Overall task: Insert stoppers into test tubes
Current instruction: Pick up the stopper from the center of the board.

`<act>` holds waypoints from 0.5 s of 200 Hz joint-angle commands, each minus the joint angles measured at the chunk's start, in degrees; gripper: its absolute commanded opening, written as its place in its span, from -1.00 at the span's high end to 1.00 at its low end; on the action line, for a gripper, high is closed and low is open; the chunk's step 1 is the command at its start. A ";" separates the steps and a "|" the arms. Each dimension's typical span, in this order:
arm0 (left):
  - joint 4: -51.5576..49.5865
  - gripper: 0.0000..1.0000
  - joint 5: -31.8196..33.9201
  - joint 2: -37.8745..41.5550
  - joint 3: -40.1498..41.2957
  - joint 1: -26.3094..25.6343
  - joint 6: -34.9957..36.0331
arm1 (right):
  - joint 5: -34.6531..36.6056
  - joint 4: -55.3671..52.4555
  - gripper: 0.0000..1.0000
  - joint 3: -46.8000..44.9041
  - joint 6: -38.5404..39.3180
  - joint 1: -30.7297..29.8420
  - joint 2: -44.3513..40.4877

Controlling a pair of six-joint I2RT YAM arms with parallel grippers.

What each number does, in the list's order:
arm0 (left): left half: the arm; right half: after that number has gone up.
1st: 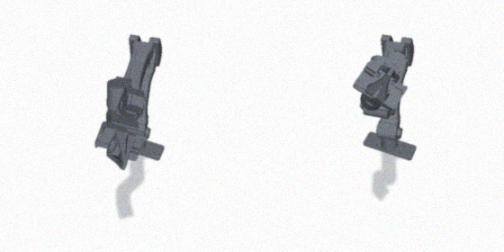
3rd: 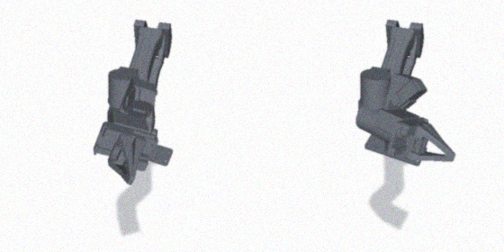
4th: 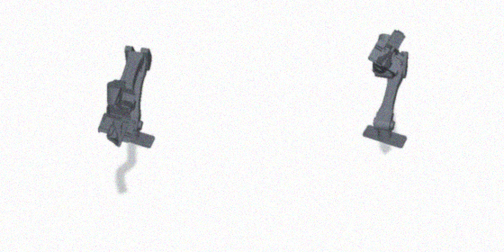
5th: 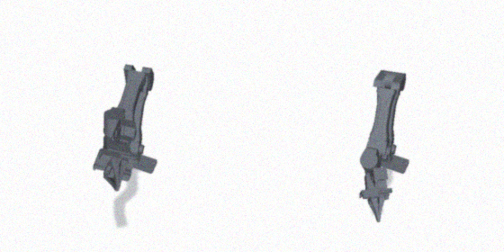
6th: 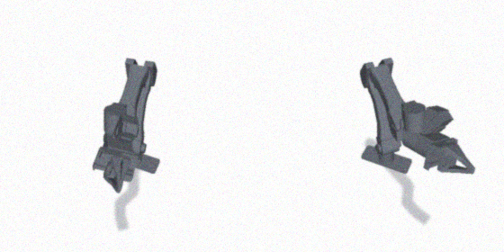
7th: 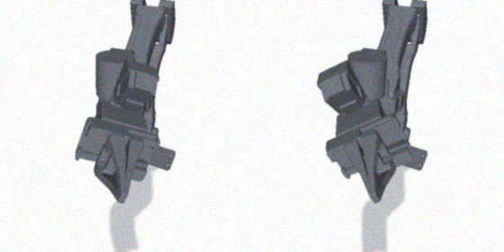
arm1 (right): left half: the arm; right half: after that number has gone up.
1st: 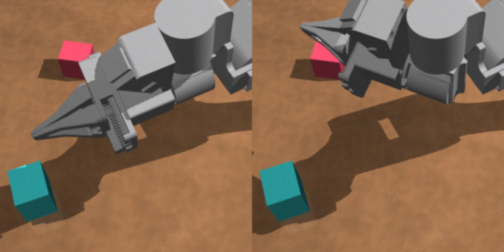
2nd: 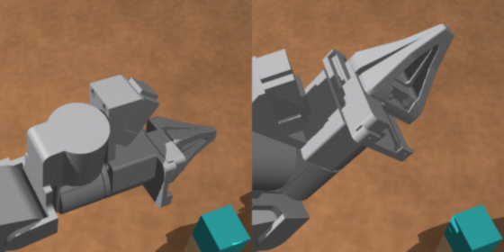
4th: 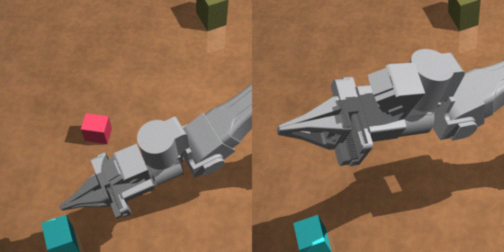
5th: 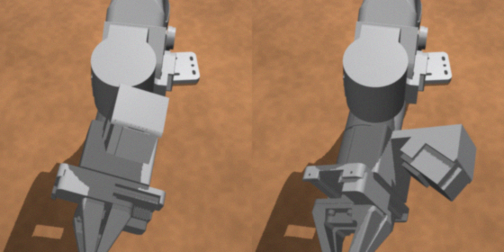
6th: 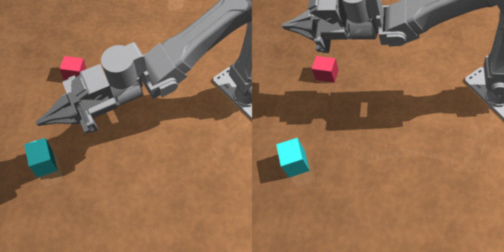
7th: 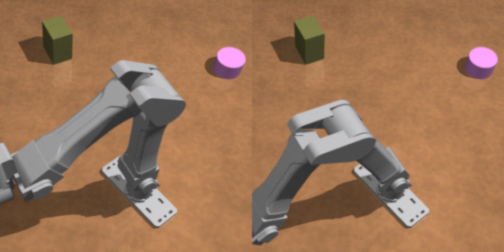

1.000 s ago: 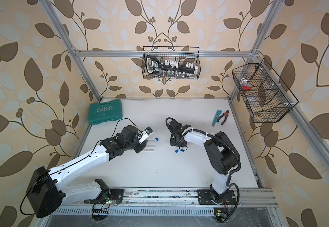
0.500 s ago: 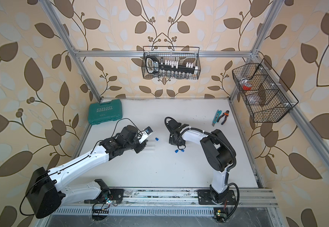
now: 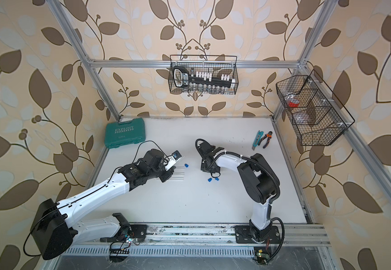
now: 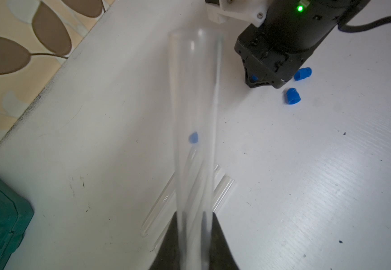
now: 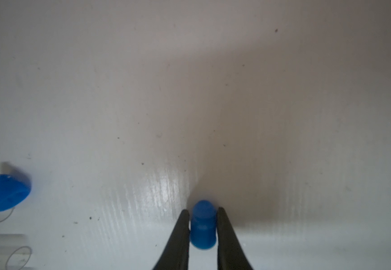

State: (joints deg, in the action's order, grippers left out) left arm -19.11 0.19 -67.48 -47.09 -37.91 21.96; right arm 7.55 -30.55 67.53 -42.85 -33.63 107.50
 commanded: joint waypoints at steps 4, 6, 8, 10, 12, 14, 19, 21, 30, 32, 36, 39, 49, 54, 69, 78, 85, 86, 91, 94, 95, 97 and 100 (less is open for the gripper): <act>0.83 1.00 0.21 1.39 -0.39 -0.24 0.05 | 0.89 -1.20 0.65 1.03 0.90 -0.17 1.36; 0.85 1.00 0.24 1.39 -0.33 -0.21 0.16 | 0.91 -1.19 0.65 0.99 0.92 -0.14 1.32; 0.95 1.00 0.38 1.39 -0.32 -0.27 0.14 | 0.89 -1.18 0.66 0.97 0.99 -0.15 1.24; 0.95 1.00 0.48 1.39 -0.29 -0.22 0.18 | 0.89 -1.21 0.66 0.99 1.01 -0.13 1.16; 1.06 1.00 0.55 1.43 -0.28 -0.19 0.19 | 0.97 -1.19 0.67 1.00 1.01 -0.15 1.07; 1.09 1.00 0.57 1.40 -0.22 -0.18 0.26 | 0.97 -1.16 0.67 1.02 1.08 -0.17 1.00; 1.18 1.00 0.68 1.41 -0.20 -0.21 0.28 | 0.97 -1.10 0.68 0.94 1.28 -0.15 0.89; 1.25 1.00 0.71 1.46 -0.15 -0.16 0.28 | 1.02 -1.10 0.69 0.85 1.39 -0.15 0.85; 1.36 1.00 0.78 1.48 0.02 -0.20 0.30 | 0.97 -1.07 0.71 0.78 1.62 -0.12 0.48; 1.43 1.00 0.74 1.48 -0.01 -0.20 0.29 | 0.97 -1.09 0.70 0.79 1.69 -0.12 0.37; 1.50 1.00 0.68 1.48 0.06 -0.22 0.28 | 0.97 -1.12 0.71 0.74 1.84 -0.13 0.24; 1.58 1.00 0.61 1.55 0.13 -0.23 0.27 | 1.02 -1.10 0.71 0.77 1.95 -0.12 0.03; 1.92 1.00 0.45 1.69 0.38 -0.17 0.33 | 1.06 -1.21 0.72 0.80 2.24 -0.12 -0.60; 2.12 1.00 0.30 1.86 0.54 -0.17 0.46 | 1.21 -1.31 0.73 0.74 2.45 -0.12 -1.25; 3.30 1.00 -0.12 2.59 1.37 -0.19 0.59 | 1.39 -1.51 0.74 0.60 3.78 -0.17 -3.88; 4.00 1.00 -0.10 3.15 1.80 -0.23 0.91 | 1.50 -1.55 0.75 0.34 5.06 -0.18 -6.17; 4.12 1.00 -0.15 3.68 1.83 -0.20 1.20 | 1.38 -1.22 0.75 -0.12 6.34 -0.12 -8.47; 4.15 1.00 -0.17 3.81 1.83 -0.22 1.27 | 1.35 -1.16 0.75 -0.20 6.62 -0.12 -8.81; 4.36 1.00 -0.48 4.50 1.88 -0.21 1.42 | 1.09 -0.80 0.75 -0.56 7.87 -0.15 -10.60; 4.68 1.00 -0.65 4.96 2.09 -0.22 1.64 | 0.88 -0.63 0.74 -0.90 8.68 -0.13 -11.74; 4.82 1.00 -0.68 5.11 2.18 -0.23 1.67 | 0.84 -0.51 0.74 -0.94 8.98 -0.17 -12.07; 5.17 1.00 -0.79 5.44 2.40 -0.23 1.84 | 0.57 -0.38 0.74 -1.05 9.60 -0.13 -12.76; 5.81 1.00 -1.00 5.99 2.74 -0.31 2.11 | 0.23 -0.19 0.74 -1.34 10.60 -0.17 -13.89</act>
State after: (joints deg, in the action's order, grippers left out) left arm -17.26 0.21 -65.67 -45.54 -37.91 22.44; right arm 7.73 -30.94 67.16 -38.46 -33.63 102.63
